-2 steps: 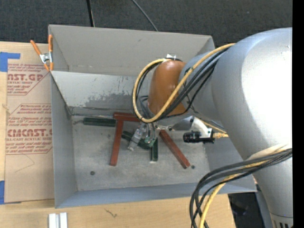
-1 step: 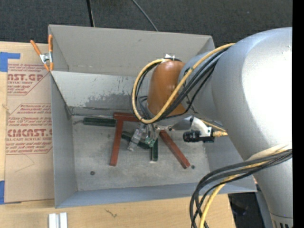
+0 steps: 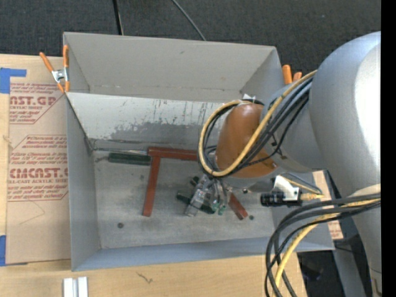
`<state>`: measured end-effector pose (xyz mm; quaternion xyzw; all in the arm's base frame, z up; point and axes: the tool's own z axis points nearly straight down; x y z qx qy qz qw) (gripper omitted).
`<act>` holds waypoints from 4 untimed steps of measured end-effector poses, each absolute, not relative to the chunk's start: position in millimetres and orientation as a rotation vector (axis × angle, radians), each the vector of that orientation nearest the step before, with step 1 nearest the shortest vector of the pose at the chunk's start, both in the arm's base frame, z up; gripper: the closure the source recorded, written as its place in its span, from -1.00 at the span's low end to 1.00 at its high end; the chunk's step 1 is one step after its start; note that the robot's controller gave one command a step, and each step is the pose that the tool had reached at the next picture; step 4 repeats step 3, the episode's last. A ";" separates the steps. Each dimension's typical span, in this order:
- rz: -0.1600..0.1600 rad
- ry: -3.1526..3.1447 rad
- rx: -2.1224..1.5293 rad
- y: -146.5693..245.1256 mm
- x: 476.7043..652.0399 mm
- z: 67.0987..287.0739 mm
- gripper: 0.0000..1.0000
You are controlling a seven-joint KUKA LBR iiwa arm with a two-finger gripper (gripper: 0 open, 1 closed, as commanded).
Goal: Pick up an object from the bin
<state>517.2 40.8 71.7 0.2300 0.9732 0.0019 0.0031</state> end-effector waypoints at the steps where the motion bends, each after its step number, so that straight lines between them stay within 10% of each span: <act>1: -0.007 3.062 0.703 17.6 494.2 70.7 1.00; 2: -0.003 3.074 0.683 36.1 492.1 123.8 1.00; 3: 0.000 3.063 0.691 8.2 516.5 258.3 1.00; 4: 0.000 3.063 0.691 8.2 516.5 258.3 1.00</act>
Offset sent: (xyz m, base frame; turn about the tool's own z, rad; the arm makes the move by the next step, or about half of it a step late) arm -0.0236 0.0123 0.1330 -0.0347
